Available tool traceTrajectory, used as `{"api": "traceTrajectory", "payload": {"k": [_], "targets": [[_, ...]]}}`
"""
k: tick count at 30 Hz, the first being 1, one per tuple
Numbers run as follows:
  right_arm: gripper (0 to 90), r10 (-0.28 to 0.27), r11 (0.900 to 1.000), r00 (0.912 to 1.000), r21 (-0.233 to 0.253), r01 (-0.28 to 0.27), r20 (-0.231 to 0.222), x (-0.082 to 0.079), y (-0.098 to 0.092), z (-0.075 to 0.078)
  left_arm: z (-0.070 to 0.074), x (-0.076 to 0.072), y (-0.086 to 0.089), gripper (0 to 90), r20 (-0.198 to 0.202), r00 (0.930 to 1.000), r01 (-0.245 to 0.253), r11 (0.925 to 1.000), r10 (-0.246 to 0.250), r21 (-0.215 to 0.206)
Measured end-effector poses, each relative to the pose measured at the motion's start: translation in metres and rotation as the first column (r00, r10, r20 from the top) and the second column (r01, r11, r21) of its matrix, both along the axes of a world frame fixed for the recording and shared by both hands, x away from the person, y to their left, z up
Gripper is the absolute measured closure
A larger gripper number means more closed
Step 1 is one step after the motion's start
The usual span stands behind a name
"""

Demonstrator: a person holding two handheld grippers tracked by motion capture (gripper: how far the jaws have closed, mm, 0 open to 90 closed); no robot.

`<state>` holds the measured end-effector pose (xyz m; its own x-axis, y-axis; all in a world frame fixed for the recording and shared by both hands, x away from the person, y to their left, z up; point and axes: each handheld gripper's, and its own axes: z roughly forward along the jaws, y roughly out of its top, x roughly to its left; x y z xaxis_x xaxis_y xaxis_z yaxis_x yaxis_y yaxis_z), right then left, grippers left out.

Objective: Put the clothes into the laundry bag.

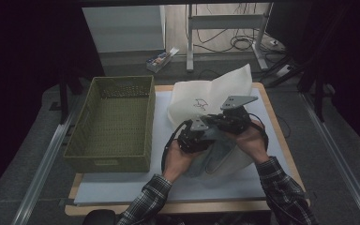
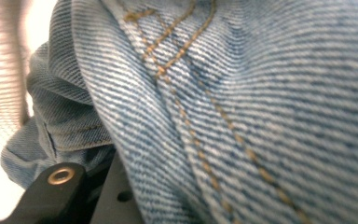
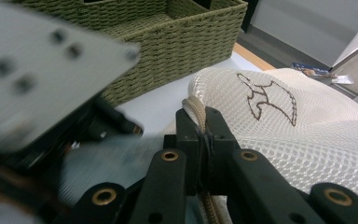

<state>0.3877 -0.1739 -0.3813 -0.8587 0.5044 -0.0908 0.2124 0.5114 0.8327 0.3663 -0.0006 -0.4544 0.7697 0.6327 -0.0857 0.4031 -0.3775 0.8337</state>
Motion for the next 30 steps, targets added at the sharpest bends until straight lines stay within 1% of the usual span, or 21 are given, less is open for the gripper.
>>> {"api": "traceTrajectory", "payload": {"k": [3, 6, 8, 9, 12, 16, 18, 19, 21, 23, 24, 25, 26, 27, 28, 29, 30], "targets": [[86.1, 0.002, 1.000, 1.0000, -0.004, -0.002, 0.005, -0.002, 0.001, 0.001, 0.001, 0.004, 0.003, 70.8, -0.009, 0.9991, -0.041, 0.9992, 0.041, 0.003], [86.0, 0.003, 1.000, 0.9999, -0.008, -0.003, 0.011, -0.002, 0.002, 0.000, 0.002, 0.005, 0.000, 70.8, -0.017, 0.9975, -0.068, 0.9977, 0.068, 0.002], [86.0, 0.002, 1.000, 1.0000, -0.008, -0.002, 0.009, -0.002, 0.002, 0.000, 0.001, 0.007, -0.005, 70.1, -0.009, 0.9987, -0.051, 0.9984, 0.051, 0.023], [86.0, 0.002, 1.000, 1.0000, -0.006, -0.002, 0.007, -0.002, 0.002, 0.000, -0.001, 0.007, -0.010, 69.1, -0.019, 0.9990, -0.040, 0.9986, 0.040, 0.035], [85.8, 0.000, 1.000, 1.0000, -0.004, 0.000, 0.000, 0.000, -0.001, -0.002, -0.005, 0.007, -0.014, 63.7, -0.020, 0.9998, -0.007, 0.9993, 0.008, 0.037], [85.7, -0.011, 1.000, 0.9999, -0.007, 0.011, -0.005, 0.003, -0.005, -0.003, -0.004, 0.004, -0.013, 48.7, -0.009, 0.9993, 0.037, 0.9986, -0.036, 0.038], [85.6, -0.016, 1.000, 0.9998, -0.009, 0.016, -0.007, 0.003, -0.006, -0.003, 0.000, -0.001, -0.010, 38.9, 0.009, 0.9987, 0.050, 0.9984, -0.051, 0.024], [85.5, -0.018, 1.000, 0.9998, -0.010, 0.018, -0.006, 0.004, -0.007, -0.003, 0.002, -0.003, -0.010, 35.4, 0.017, 0.9981, 0.059, 0.9978, -0.060, 0.031], [85.4, -0.025, 1.000, 0.9997, -0.010, 0.025, -0.005, 0.004, -0.008, -0.003, 0.006, -0.010, -0.009, 28.6, 0.031, 0.9960, 0.082, 0.9944, -0.084, 0.066], [85.4, -0.030, 1.000, 0.9996, -0.005, 0.030, -0.003, 0.005, -0.010, -0.003, 0.006, -0.015, -0.009, 26.2, 0.039, 0.9950, 0.089, 0.9925, -0.092, 0.085], [85.4, -0.031, 1.000, 0.9995, -0.005, 0.031, -0.002, 0.005, -0.011, -0.003, 0.007, -0.017, -0.007, 24.7, 0.052, 0.9955, 0.073, 0.9924, -0.079, 0.099], [85.4, -0.032, 0.999, 0.9995, -0.006, 0.032, -0.002, 0.005, -0.011, -0.003, 0.007, -0.018, -0.006, 21.8, 0.061, 0.9959, 0.060, 0.9931, -0.066, 0.101], [85.4, -0.033, 0.999, 0.9995, -0.007, 0.033, -0.001, 0.005, -0.011, -0.003, 0.006, -0.020, -0.004, 21.3, 0.072, 0.9961, 0.043, 0.9944, -0.050, 0.096], [85.4, -0.033, 0.999, 0.9994, -0.010, 0.033, -0.001, 0.005, -0.011, -0.003, 0.006, -0.019, -0.002, 20.4, 0.071, 0.9969, 0.026, 0.9951, -0.033, 0.095], [85.3, -0.034, 0.999, 0.9994, -0.011, 0.034, -0.003, 0.005, -0.010, -0.003, 0.006, -0.018, 0.000, 17.5, 0.062, 0.9980, -0.001, 0.9954, -0.005, 0.096], [85.4, -0.035, 0.999, 0.9994, -0.011, 0.034, -0.006, 0.005, -0.010, -0.004, 0.004, -0.017, 0.003, 15.1, 0.040, 0.9990, -0.022, 0.9958, 0.019, 0.089], [85.4, -0.033, 0.999, 0.9994, -0.011, 0.033, -0.008, 0.005, -0.010, -0.004, 0.002, -0.015, 0.006, 14.4, 0.018, 0.9993, -0.034, 0.9958, 0.032, 0.085]]}}
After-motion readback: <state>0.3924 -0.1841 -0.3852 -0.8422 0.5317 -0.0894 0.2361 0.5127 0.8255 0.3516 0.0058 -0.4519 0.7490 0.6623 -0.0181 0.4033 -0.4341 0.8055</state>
